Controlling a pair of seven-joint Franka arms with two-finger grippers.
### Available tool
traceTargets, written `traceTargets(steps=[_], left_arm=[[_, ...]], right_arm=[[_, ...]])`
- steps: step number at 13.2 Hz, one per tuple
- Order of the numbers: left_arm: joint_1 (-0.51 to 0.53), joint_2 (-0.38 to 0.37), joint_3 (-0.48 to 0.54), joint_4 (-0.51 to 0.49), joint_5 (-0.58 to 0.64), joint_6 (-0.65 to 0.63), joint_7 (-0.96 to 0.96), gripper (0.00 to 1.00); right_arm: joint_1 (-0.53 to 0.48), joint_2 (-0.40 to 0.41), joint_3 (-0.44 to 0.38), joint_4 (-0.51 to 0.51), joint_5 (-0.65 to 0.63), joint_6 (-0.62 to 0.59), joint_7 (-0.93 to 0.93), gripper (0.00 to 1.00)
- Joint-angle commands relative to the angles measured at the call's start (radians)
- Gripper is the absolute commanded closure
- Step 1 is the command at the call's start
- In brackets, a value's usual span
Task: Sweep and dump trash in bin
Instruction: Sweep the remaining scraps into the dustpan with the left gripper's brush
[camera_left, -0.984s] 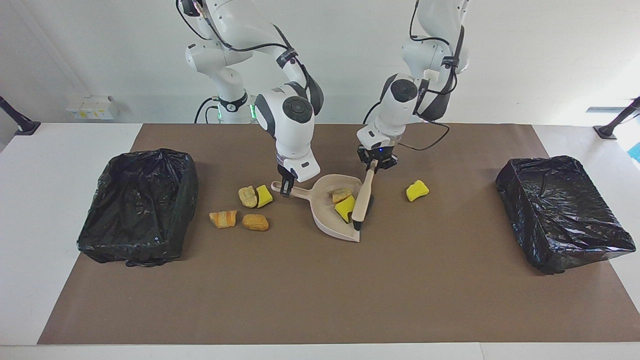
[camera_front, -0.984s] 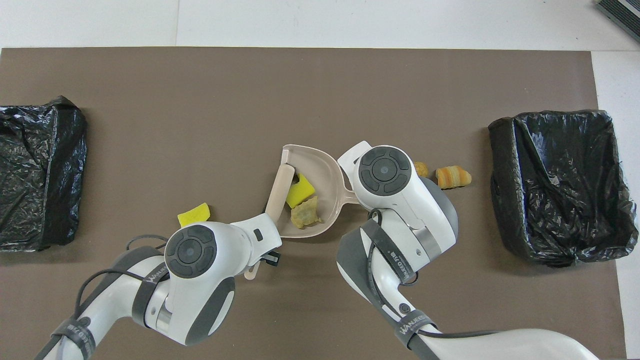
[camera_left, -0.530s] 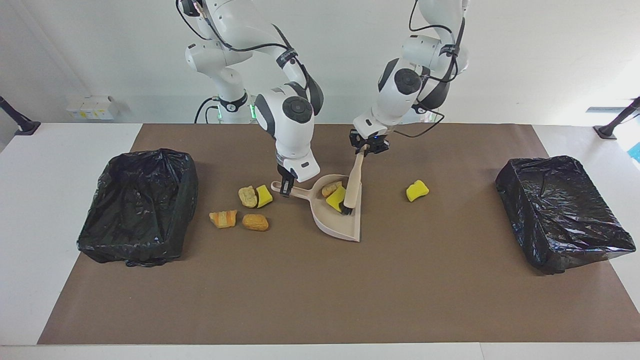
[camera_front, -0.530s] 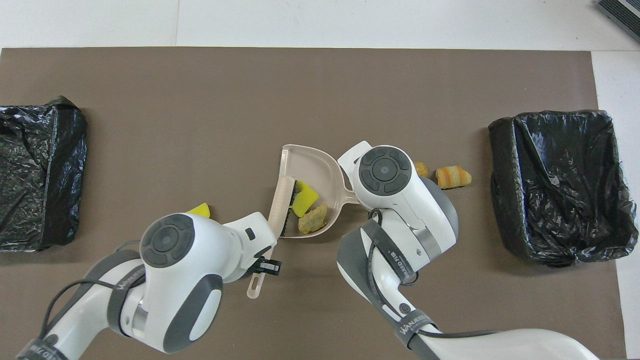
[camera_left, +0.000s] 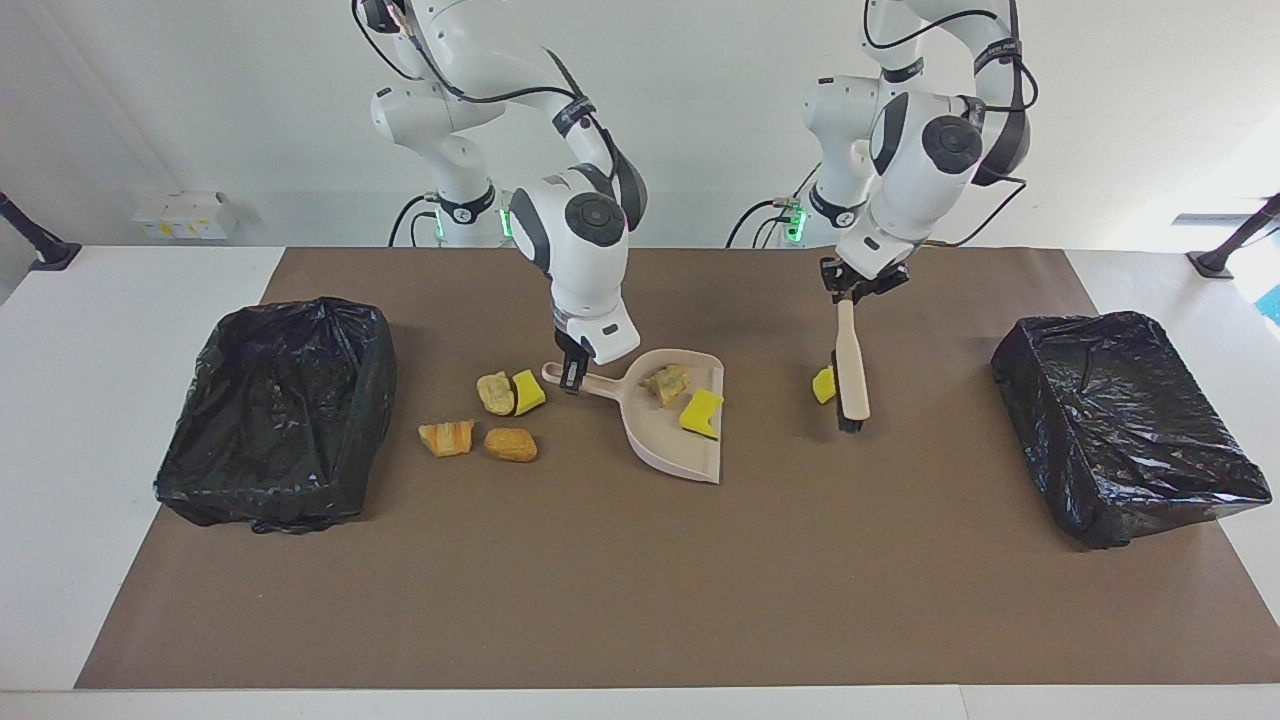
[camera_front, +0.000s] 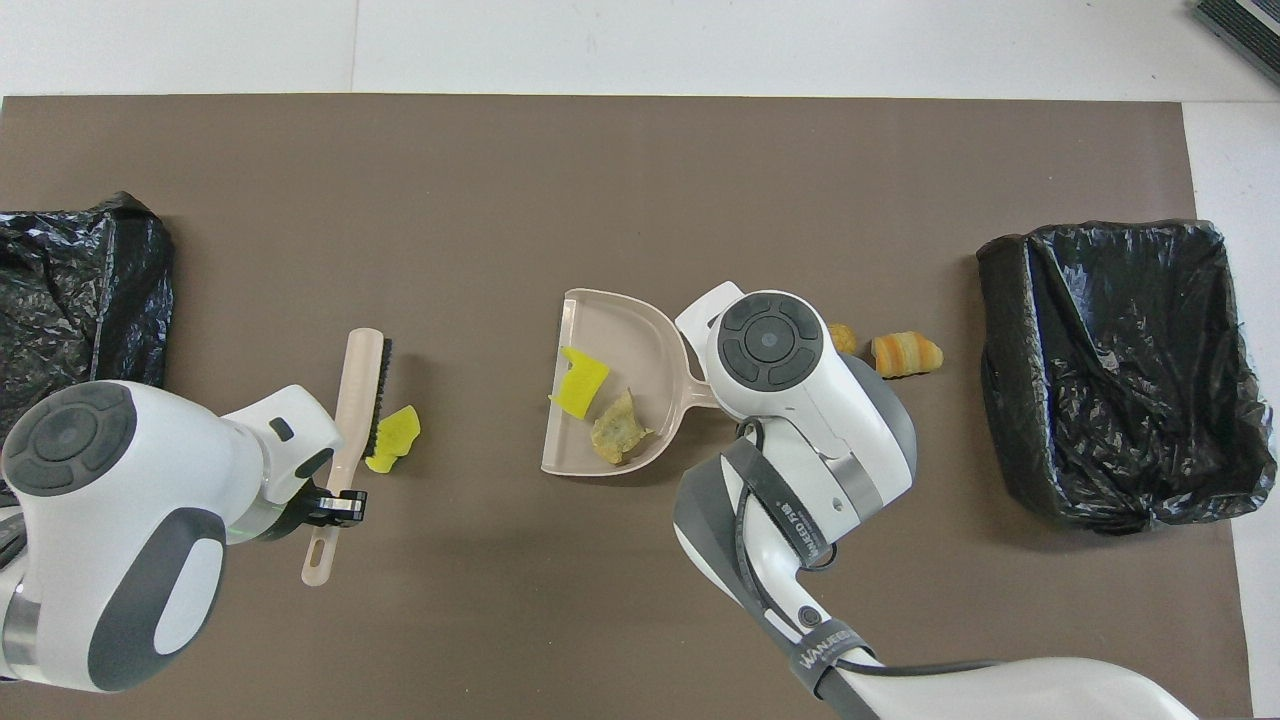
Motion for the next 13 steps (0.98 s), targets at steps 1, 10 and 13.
traceTargets(steps=[1, 10, 13], left_arm=[[0.094, -0.089, -0.018, -0.1, 0.043, 0.019, -0.034, 1.0], [-0.186, 0.019, -0.022, -0.197, 0.02, 0.272, -0.392, 1.0], [-0.263, 0.154, -0.024, -0.11, -0.041, 0.363, -0.411, 1.0]], right_arm=[[-0.009, -0.004, 0.005, -0.01, -0.025, 0.032, 0.02, 1.0], [-0.01, -0.004, 0.005, -0.012, -0.025, 0.032, 0.011, 1.0], [-0.012, -0.004, 0.005, -0.012, -0.025, 0.032, 0.01, 1.0]])
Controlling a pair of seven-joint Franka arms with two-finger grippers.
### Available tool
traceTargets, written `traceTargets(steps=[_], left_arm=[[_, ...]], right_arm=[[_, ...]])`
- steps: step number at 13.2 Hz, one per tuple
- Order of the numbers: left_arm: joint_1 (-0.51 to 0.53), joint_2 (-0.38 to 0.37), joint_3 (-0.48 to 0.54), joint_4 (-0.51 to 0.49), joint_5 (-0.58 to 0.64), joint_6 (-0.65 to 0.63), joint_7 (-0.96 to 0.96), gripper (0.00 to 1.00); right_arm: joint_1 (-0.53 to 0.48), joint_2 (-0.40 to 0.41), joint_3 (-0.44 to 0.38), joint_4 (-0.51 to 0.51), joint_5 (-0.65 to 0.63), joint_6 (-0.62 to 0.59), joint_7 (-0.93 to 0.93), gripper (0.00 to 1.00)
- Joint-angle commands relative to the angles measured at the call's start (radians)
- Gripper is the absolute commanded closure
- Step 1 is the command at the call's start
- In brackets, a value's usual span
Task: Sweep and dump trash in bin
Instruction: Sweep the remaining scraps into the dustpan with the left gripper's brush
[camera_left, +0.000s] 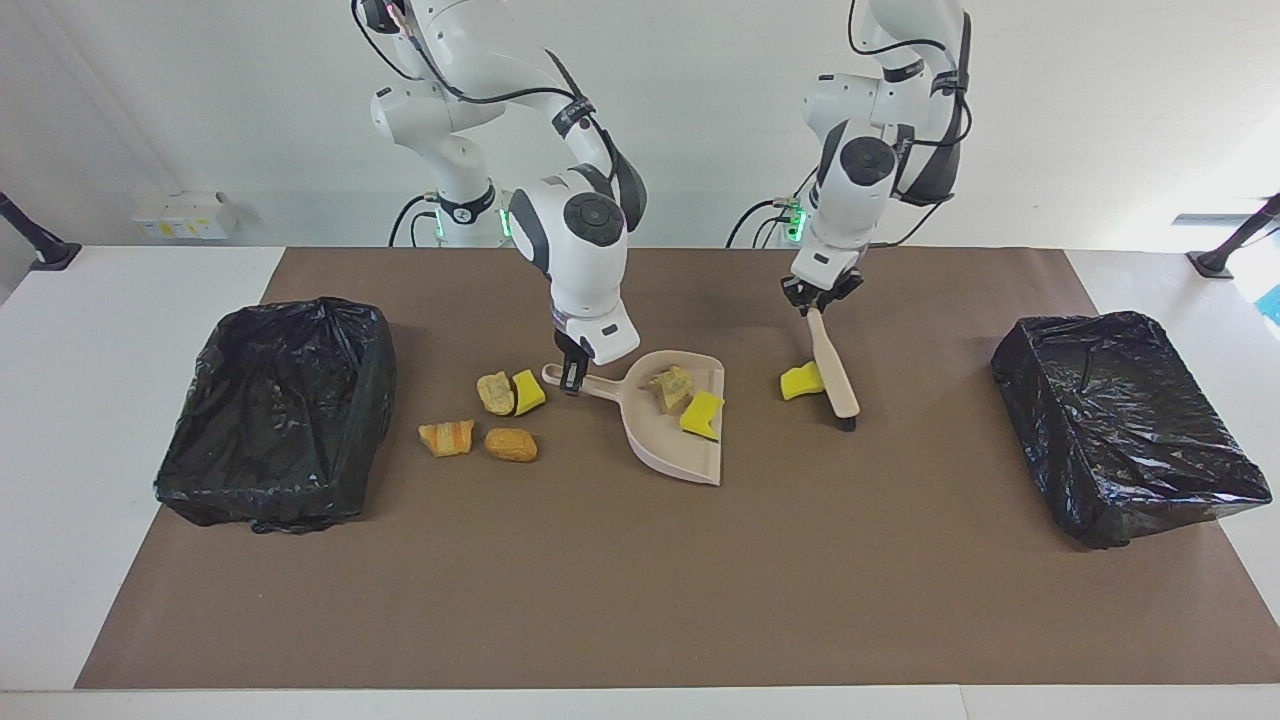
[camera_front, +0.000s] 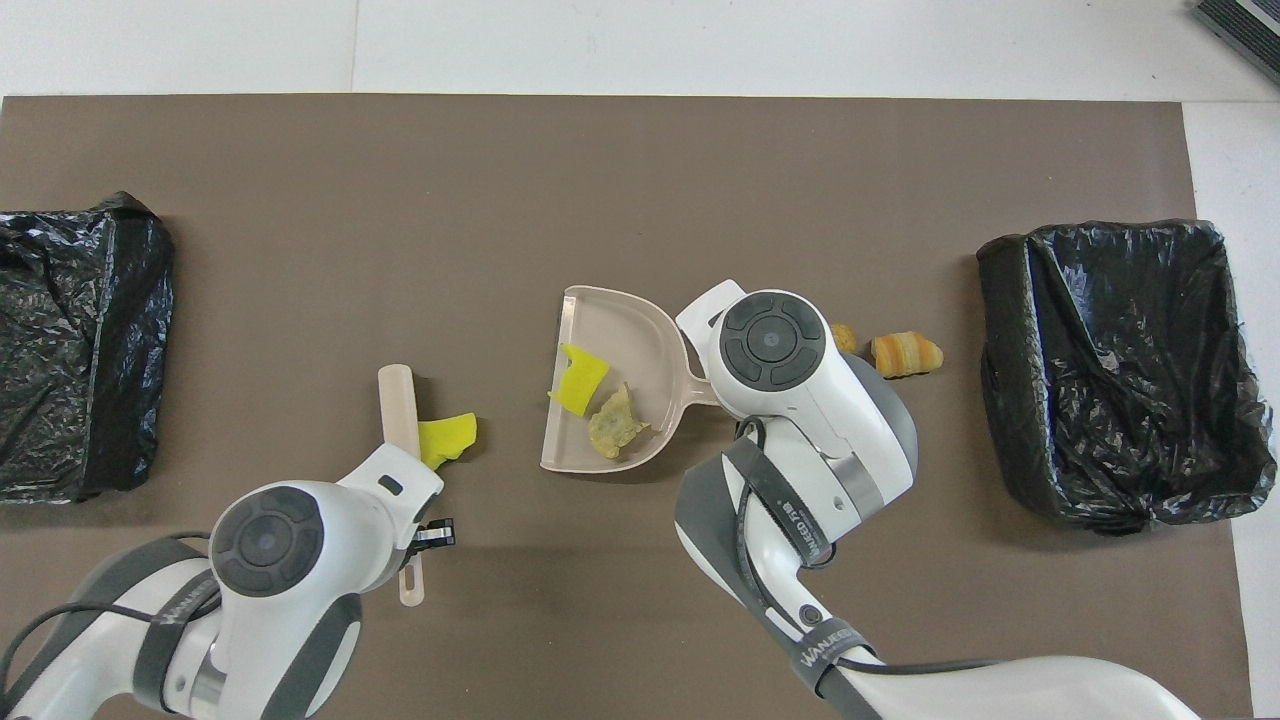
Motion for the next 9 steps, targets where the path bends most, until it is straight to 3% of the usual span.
traceTargets(steps=[1, 4, 9], left_arm=[[-0.069, 0.135, 0.015, 0.108, -0.079, 0.036, 0.007, 1.0], [-0.158, 0.174, 0.011, 0.188, -0.11, 0.021, 0.076, 1.0], [-0.295, 0.186, 0.006, 0.251, -0.286, 0.008, 0.165, 1.0]], right_arm=[[-0.01, -0.005, 0.005, -0.012, -0.025, 0.022, 0.011, 1.0], [-0.01, -0.005, 0.005, -0.012, -0.025, 0.022, 0.011, 1.0], [-0.01, -0.005, 0.005, -0.012, -0.025, 0.022, 0.011, 1.0]])
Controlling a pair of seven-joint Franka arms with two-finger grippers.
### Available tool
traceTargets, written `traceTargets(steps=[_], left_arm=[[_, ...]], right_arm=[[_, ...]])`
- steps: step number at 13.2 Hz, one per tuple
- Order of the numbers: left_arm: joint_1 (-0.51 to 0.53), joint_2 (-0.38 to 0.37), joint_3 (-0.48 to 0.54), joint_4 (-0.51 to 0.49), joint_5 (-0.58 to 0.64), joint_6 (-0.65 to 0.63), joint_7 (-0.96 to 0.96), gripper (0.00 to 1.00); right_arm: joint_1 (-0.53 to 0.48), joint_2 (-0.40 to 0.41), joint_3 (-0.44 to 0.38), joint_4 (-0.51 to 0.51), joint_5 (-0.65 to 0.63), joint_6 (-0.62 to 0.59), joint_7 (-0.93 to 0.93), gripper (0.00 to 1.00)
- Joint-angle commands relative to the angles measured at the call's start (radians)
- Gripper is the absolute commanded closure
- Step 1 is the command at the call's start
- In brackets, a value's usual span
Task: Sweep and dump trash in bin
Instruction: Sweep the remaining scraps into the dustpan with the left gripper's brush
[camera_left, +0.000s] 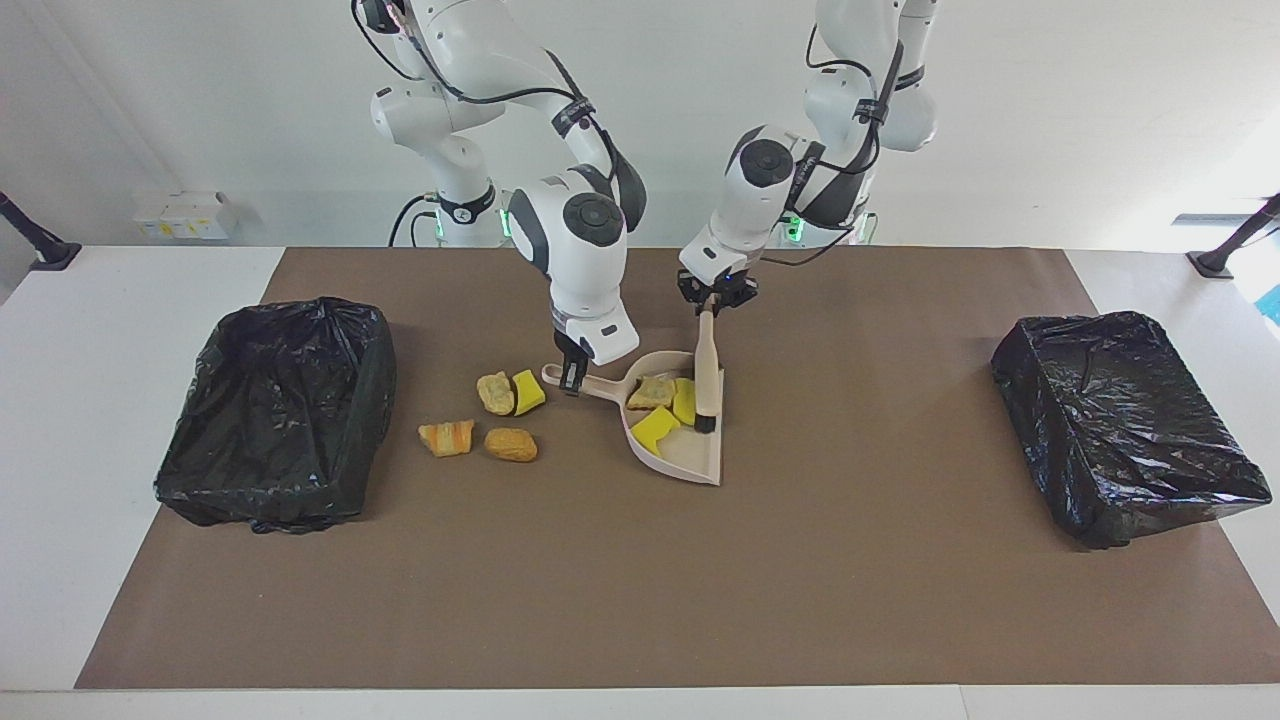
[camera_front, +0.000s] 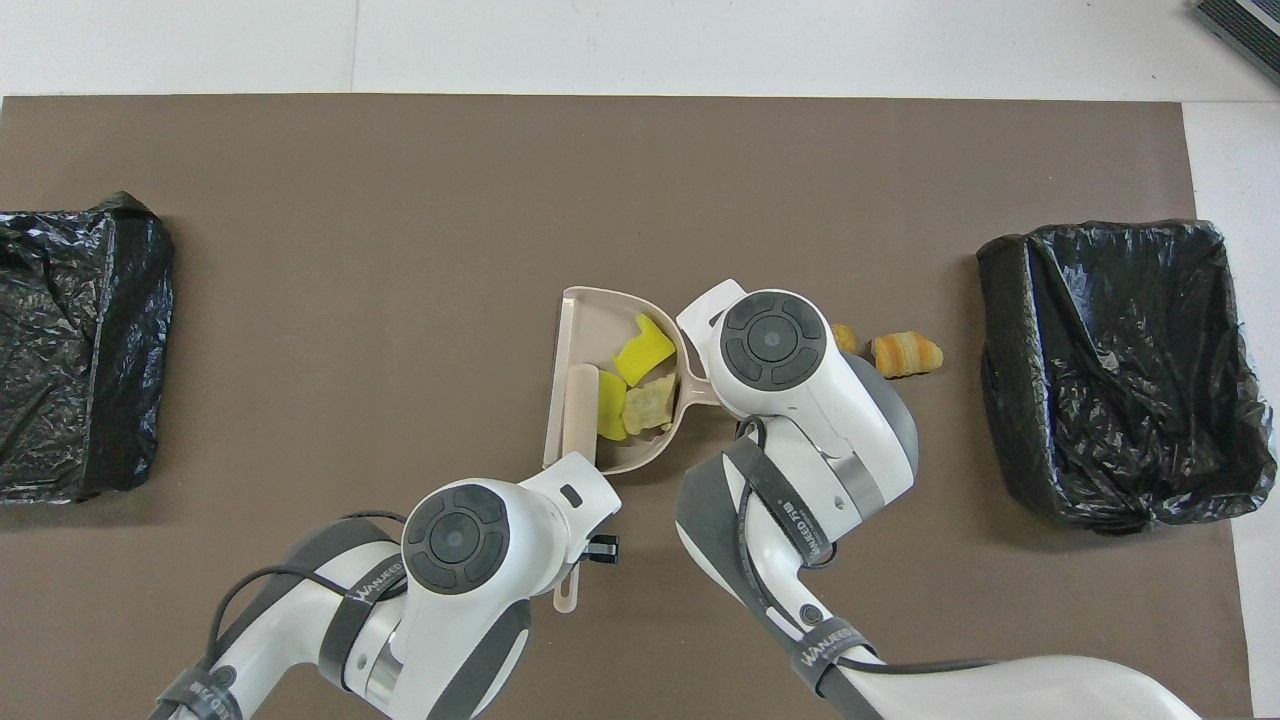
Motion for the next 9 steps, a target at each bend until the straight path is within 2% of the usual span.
traceTargets(steps=[1, 4, 6, 9], left_arm=[[-0.047, 0.015, 0.016, 0.045, -0.054, -0.033, 0.034, 1.0], [-0.015, 0.006, 0.03, 0.047, -0.041, -0.093, 0.034, 1.0], [0.086, -0.027, 0.03, 0.048, -0.001, -0.136, 0.031, 1.0], [0.143, -0.058, 0.03, 0.048, 0.045, -0.182, 0.029, 1.0]], right_arm=[[-0.009, -0.005, 0.006, -0.01, -0.024, 0.022, 0.012, 1.0], [-0.009, -0.005, 0.006, -0.01, -0.024, 0.024, 0.012, 1.0], [-0.011, -0.005, 0.006, -0.01, -0.024, 0.024, 0.013, 1.0], [-0.012, -0.005, 0.006, -0.01, -0.024, 0.024, 0.012, 1.0]])
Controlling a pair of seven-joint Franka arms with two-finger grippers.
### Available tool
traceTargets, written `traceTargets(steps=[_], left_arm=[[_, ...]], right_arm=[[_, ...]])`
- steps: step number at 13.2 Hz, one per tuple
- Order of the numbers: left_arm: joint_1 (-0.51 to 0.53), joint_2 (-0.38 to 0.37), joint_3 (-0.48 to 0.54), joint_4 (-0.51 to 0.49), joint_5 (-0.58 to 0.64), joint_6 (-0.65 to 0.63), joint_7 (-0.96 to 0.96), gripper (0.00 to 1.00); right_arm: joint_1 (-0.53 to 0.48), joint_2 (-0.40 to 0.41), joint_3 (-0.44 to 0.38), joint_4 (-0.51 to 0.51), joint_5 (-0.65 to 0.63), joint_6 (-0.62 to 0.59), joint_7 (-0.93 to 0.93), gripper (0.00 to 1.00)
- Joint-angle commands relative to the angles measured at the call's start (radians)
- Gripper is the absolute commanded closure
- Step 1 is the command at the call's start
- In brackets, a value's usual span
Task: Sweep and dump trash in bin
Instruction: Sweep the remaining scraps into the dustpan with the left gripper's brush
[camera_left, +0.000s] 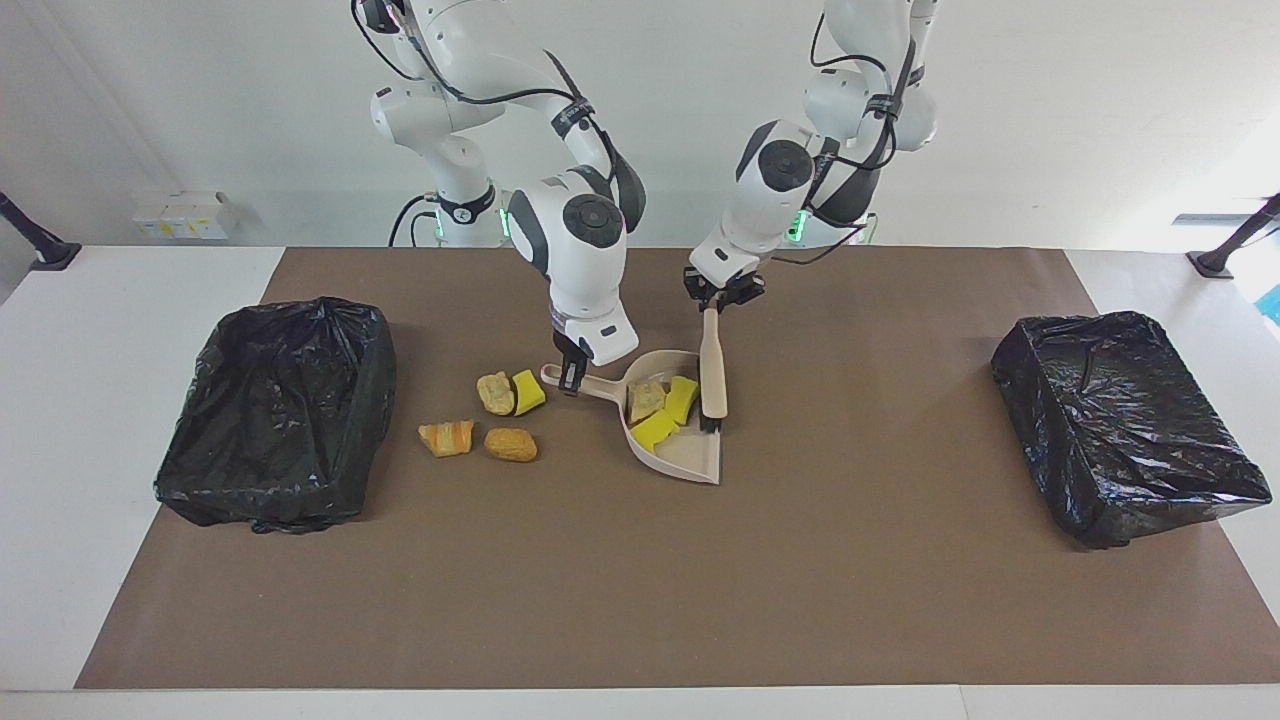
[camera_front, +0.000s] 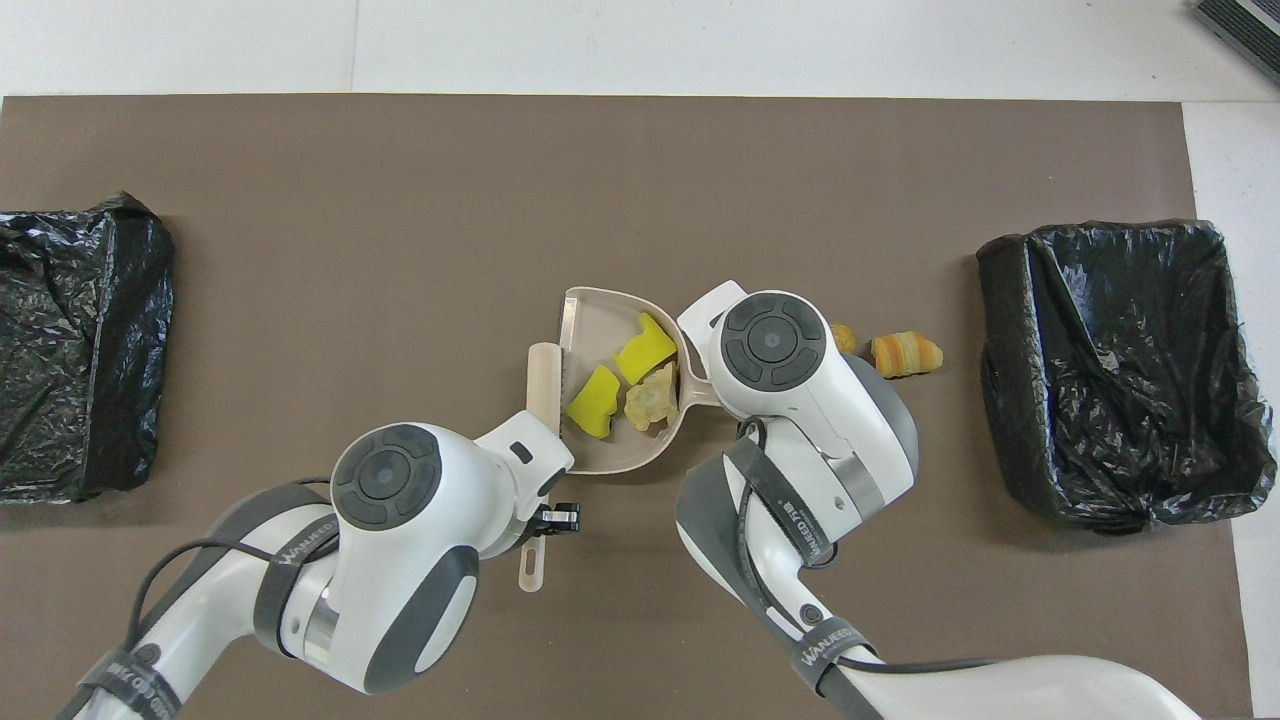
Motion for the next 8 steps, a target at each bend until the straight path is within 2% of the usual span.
traceTargets(steps=[1, 5, 8], left_arm=[[0.031, -0.049, -0.007, 0.004, 0.024, -0.07, -0.015, 1.0], [0.043, -0.144, -0.008, 0.031, 0.13, -0.195, -0.079, 1.0], [0.023, -0.21, -0.025, -0.032, 0.13, -0.176, -0.136, 1.0]], right_arm=[[-0.012, -0.005, 0.006, -0.006, -0.022, 0.021, 0.014, 1.0], [-0.029, -0.028, 0.006, 0.019, -0.005, -0.002, 0.014, 1.0], [-0.075, -0.077, 0.009, 0.033, -0.002, -0.077, 0.009, 1.0]])
